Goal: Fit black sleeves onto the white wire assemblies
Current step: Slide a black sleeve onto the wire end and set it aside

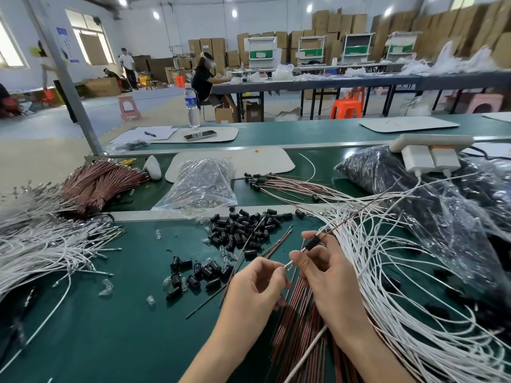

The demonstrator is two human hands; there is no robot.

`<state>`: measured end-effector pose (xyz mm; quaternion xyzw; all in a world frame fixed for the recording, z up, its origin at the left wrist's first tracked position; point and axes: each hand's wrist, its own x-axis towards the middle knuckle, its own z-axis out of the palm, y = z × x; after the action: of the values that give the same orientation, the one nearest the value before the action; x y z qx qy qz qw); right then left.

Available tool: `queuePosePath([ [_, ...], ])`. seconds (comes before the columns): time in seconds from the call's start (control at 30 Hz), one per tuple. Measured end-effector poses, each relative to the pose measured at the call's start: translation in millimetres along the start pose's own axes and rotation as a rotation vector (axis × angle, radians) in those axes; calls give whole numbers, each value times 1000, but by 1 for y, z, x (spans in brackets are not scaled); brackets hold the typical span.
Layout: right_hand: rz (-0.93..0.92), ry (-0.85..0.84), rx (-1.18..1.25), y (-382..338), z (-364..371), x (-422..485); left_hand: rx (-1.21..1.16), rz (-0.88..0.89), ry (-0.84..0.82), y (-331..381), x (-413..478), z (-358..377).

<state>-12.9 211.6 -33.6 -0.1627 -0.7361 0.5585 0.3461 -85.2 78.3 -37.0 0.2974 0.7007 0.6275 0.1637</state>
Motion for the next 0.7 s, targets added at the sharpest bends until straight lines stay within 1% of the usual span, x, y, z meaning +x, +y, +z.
queuePosePath([
  [0.17,13,8,6,0,0,-1,86,64,19,1,-3,3],
  [0.37,130,-70,187,-8,-1,0,195,91,76,-2,-4,2],
  [0.47,182,-97,274,-11,-3,2,140,37,86,-2,-1,-2],
  [0.6,285,-114,486,-15,-5,5,30,-36,-18,4,2,-7],
  [0.7,369,-161,657,-14,-6,6,8,-50,-36,4,4,-8],
])
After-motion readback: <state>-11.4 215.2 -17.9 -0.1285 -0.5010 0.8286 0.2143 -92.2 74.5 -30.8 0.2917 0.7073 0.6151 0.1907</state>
